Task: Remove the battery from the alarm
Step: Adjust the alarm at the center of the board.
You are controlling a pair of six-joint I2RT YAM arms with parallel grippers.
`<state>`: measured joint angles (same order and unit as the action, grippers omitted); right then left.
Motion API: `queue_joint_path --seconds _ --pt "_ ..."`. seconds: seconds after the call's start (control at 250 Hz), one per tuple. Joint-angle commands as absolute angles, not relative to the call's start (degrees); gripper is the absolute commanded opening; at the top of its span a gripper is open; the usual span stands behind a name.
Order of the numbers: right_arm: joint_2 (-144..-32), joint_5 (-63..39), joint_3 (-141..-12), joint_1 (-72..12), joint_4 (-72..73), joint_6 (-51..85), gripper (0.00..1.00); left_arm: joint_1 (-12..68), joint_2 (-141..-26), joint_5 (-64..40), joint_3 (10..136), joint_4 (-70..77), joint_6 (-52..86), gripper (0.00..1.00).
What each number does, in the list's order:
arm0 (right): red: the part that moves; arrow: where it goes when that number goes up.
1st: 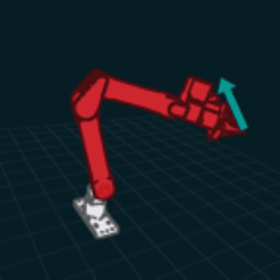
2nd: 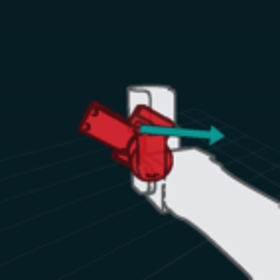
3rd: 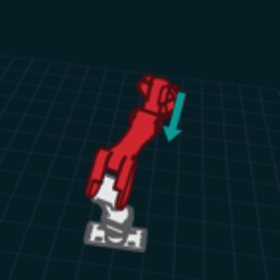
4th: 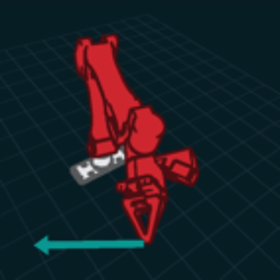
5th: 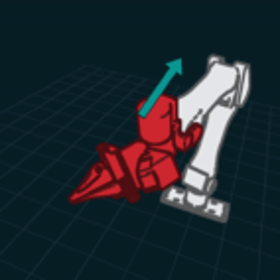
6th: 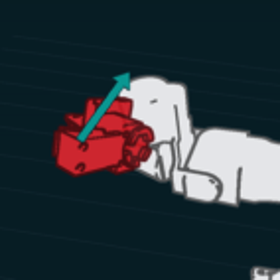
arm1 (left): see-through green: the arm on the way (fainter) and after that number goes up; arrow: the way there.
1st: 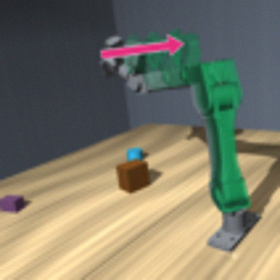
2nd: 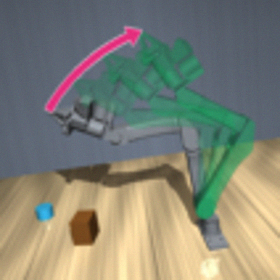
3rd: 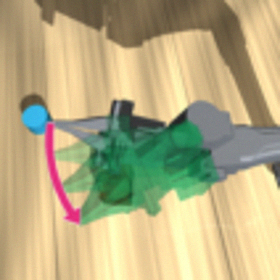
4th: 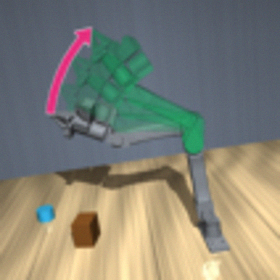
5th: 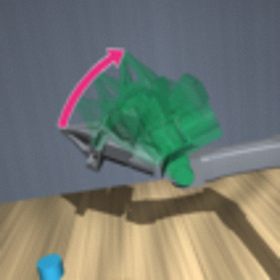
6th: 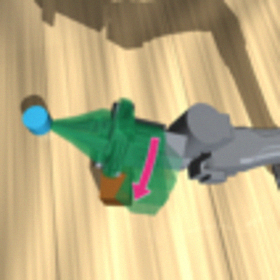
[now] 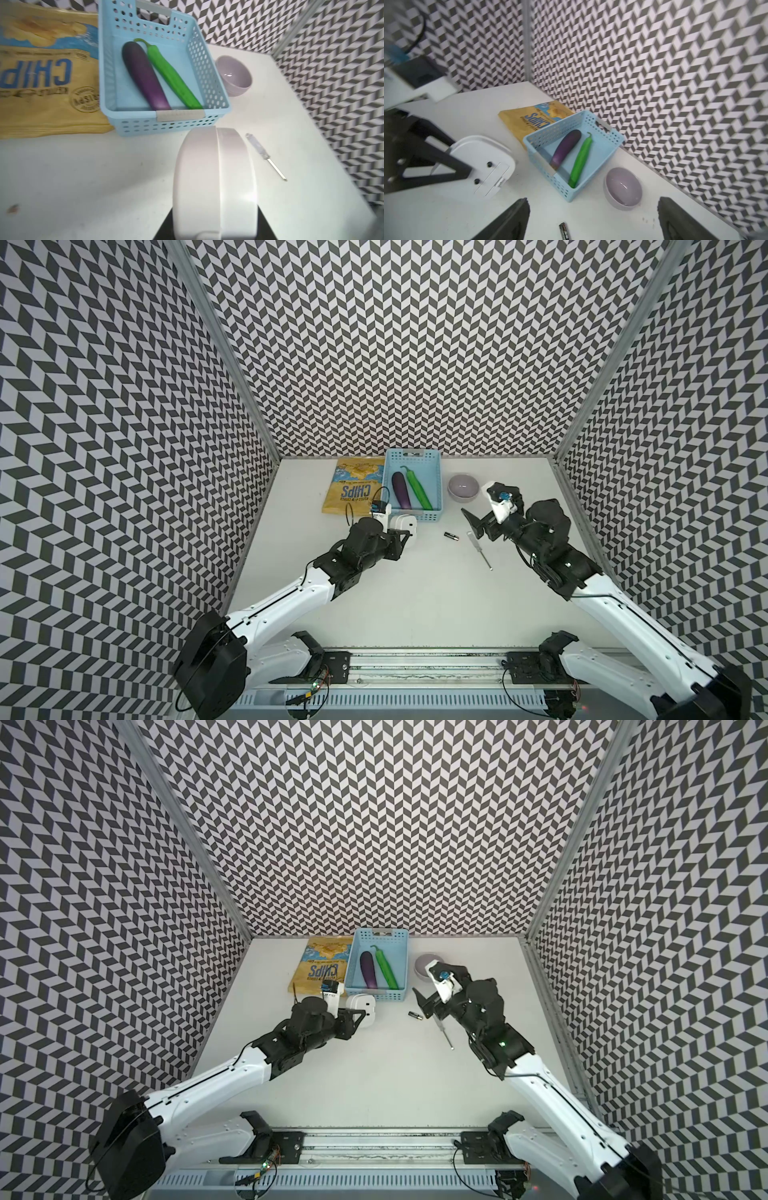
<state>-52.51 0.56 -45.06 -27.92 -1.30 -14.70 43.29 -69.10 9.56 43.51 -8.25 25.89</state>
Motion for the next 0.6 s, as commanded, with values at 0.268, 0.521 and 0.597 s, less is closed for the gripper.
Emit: queue_joint_path --seconds 0.268,0.521,0.597 --pt "-43.4 26.3 -42.5 -27.7 -9.2 -1.1 1.00 61.7 -96.4 51.2 63.8 -39.6 20.4 0.02" --pt "-42.2 29.4 -41.1 -27.5 -10.9 0.8 1.00 67.0 -111.4 55.8 71.7 -45.1 21.0 0.12" --pt "-41.8 30.0 -40.7 -27.2 -11.1 1.4 1.00 67.9 -112.9 54.6 72.4 -44.3 20.9 0.28"
